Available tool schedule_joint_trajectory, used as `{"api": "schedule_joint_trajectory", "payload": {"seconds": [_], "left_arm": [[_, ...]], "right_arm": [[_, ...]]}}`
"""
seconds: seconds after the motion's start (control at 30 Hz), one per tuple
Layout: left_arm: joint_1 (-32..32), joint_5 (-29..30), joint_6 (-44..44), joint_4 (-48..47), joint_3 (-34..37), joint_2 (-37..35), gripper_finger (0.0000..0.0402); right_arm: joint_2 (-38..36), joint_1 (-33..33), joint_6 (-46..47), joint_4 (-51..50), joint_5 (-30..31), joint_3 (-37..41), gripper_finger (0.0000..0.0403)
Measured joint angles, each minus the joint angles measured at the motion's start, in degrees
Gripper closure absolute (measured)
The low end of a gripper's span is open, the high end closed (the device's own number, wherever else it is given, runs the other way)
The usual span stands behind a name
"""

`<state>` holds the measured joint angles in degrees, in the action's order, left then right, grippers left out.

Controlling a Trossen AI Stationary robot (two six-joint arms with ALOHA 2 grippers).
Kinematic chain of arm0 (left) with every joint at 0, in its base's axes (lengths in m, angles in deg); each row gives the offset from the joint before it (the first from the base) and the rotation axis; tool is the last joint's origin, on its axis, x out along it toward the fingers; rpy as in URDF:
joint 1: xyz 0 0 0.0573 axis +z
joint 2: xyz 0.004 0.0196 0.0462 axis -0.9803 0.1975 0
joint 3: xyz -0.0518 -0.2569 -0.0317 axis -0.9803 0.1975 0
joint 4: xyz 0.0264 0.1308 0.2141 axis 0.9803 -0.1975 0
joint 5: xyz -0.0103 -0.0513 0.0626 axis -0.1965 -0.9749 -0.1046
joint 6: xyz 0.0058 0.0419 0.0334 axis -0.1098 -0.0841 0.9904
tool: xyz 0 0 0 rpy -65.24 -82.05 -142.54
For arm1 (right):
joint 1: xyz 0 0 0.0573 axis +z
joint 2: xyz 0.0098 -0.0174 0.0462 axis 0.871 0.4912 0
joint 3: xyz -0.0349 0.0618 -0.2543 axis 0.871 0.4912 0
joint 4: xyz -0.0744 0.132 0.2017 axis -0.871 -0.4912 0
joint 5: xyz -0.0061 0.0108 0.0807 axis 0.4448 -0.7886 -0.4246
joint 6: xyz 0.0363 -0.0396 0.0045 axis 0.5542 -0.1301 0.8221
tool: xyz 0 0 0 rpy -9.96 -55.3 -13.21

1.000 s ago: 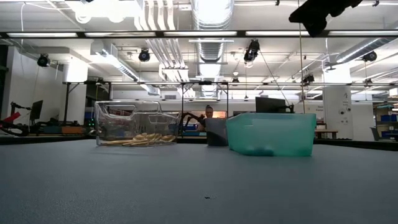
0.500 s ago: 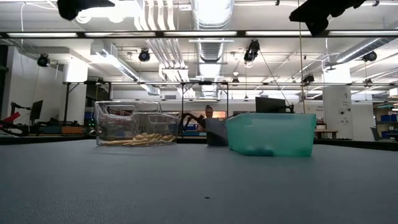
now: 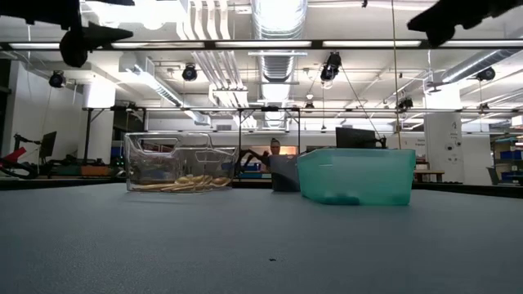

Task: Sort silverware by color (type)
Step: Return to Home Position

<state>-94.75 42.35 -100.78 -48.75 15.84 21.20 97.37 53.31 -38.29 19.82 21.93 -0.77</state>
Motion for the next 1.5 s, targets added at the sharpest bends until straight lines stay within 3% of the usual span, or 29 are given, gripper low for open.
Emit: {"api": "schedule_joint_trajectory", "payload": {"seconds": [0.27, 0.43, 0.57, 0.73, 1.1, 1.33, 1.5], "left_arm": [[0.0, -1.2, 9.5, 0.0, 2.9, -13.9, 0.0149], [0.0, -5.6, 14.0, -2.3, 0.6, -14.0, 0.0149], [0.0, -8.6, 12.3, -5.9, 0.8, -14.2, 0.0149], [0.0, -8.9, 13.3, -3.5, 4.2, -14.3, 0.0149], [0.0, -14.5, 14.4, 14.0, 21.0, -14.3, 0.0149], [0.0, -12.8, 19.2, 10.4, 20.5, -14.2, 0.0149], [0.0, -9.5, 22.6, 8.5, 20.5, -13.8, 0.0149]], "right_arm": [[-15.3, 0.0, 1.5, -0.1, 0.2, 7.6, 0.0369], [-22.9, 0.0, 4.6, 2.2, 3.8, 10.0, 0.0369], [-21.8, 0.0, 5.0, 3.4, 6.4, 9.5, 0.0369], [-21.3, 0.0, 4.9, 10.4, 3.1, 12.8, 0.0369], [-22.6, 0.0, 6.5, 28.8, 2.9, 27.2, 0.0369], [-22.5, 0.0, 6.5, 43.8, 3.4, 38.1, 0.0369], [-22.2, 0.0, 3.7, 41.7, 7.7, 38.8, 0.0369]]}}
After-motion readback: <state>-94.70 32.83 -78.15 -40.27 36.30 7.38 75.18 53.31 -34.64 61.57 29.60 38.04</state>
